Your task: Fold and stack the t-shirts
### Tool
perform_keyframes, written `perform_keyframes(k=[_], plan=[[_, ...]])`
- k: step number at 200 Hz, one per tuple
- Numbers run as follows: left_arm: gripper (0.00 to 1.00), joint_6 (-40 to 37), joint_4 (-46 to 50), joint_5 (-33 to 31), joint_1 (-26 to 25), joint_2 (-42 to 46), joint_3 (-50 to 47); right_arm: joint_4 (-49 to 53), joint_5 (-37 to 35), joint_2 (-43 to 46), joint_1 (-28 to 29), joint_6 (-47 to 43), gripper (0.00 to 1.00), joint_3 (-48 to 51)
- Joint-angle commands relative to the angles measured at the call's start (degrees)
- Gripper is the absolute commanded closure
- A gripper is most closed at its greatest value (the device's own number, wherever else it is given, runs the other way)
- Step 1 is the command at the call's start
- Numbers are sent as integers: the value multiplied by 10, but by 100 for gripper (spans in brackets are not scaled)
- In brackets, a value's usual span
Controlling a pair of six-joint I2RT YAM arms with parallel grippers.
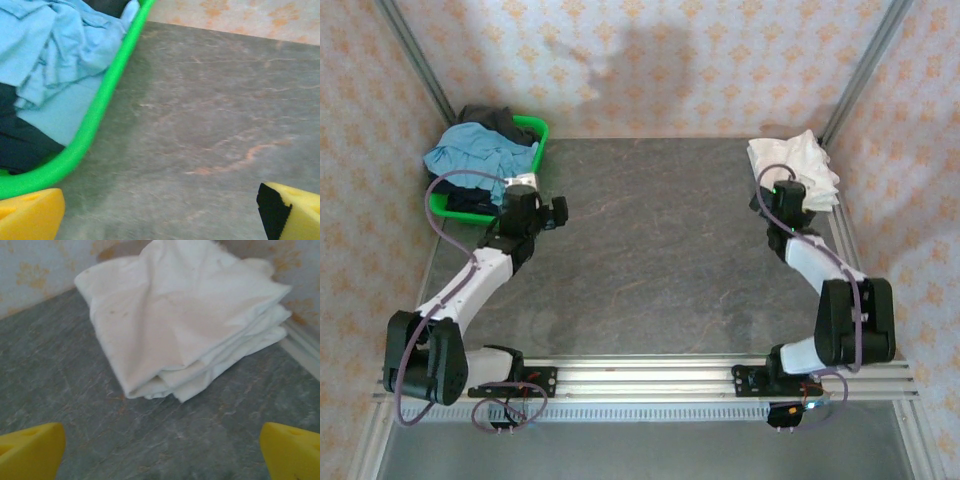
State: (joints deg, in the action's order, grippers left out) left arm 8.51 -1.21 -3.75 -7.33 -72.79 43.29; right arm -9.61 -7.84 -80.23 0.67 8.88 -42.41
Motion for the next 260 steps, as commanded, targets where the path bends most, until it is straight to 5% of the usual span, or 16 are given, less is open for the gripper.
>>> perform_keyframes(k=[1, 22, 39, 53, 60, 75, 99, 111, 127, 140, 260], plan=[[0, -86, -159, -48, 15, -31, -59, -51, -16, 19, -8, -27, 0, 43], [0, -103, -179, 1, 45, -59, -70, -154, -3, 10, -10, -79, 0, 79], [0, -76, -211, 89, 93, -85, -84, -99, 2, 7, -20, -64, 0, 68], [0, -65, -351, 122, 110, -119, -146, -191, 2, -6, -20, -48, 0, 128], [0, -83, -319, 149, 109, -112, -143, -230, 12, -12, -18, -53, 1, 148], [0, -85, -310, 130, 101, -116, -134, -202, 45, 0, -11, -82, 1, 137], [0, -91, -358, 82, 82, -114, -163, -354, 57, -71, -1, -107, 1, 177], [0, -95, -361, 46, 67, -117, -166, -318, 52, -59, 12, -120, 1, 172], [0, -96, -414, 31, 61, -129, -189, -406, 32, -85, 13, -115, 1, 200], [0, -94, -410, 23, 59, -130, -187, -346, 27, -69, 14, -111, 1, 184], [0, -94, -408, 22, 58, -130, -186, -365, 24, -71, 14, -111, 1, 190]])
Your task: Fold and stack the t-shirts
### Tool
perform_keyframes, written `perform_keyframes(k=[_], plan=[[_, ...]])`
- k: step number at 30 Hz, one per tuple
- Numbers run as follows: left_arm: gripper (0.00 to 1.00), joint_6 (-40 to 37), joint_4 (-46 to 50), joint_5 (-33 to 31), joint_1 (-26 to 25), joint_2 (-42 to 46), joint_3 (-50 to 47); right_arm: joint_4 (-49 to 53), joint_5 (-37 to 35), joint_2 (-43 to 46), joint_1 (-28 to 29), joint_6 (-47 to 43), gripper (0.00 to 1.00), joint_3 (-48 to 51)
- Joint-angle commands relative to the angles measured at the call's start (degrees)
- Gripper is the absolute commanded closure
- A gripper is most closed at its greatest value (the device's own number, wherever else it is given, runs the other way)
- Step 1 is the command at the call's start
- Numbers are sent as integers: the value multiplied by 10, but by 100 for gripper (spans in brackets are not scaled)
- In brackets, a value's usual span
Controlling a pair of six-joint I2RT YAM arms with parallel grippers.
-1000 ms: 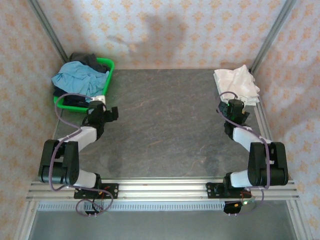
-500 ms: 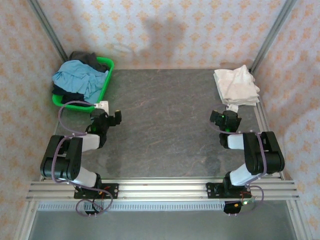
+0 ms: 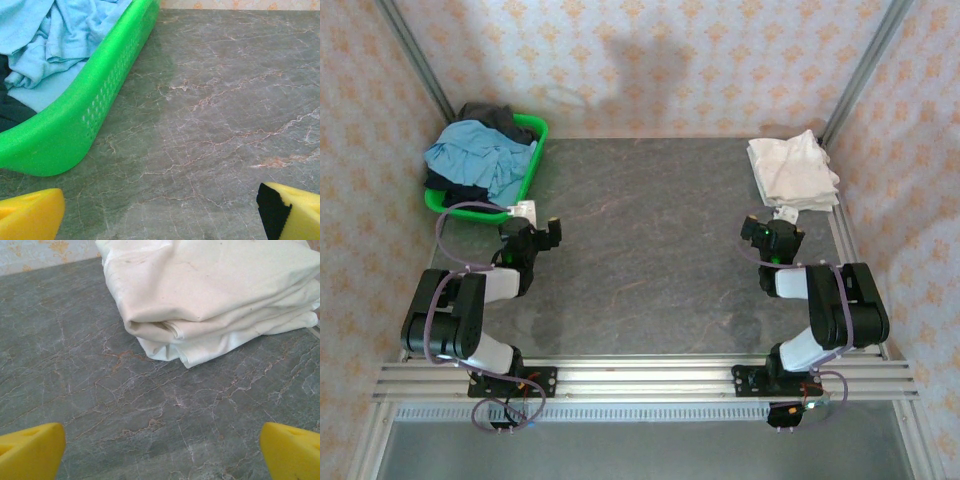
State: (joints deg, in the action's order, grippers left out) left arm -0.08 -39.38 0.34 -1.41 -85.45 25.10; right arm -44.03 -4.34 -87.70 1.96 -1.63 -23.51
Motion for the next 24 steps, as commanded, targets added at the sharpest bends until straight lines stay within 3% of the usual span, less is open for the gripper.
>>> perform_keyframes(k=[1, 24], plan=[[0, -8, -26, -19, -1, -3, -4, -20, -10, 4, 2, -6, 1, 1], [0, -8, -26, -19, -1, -3, -4, -21, -8, 3, 1, -6, 1, 1]])
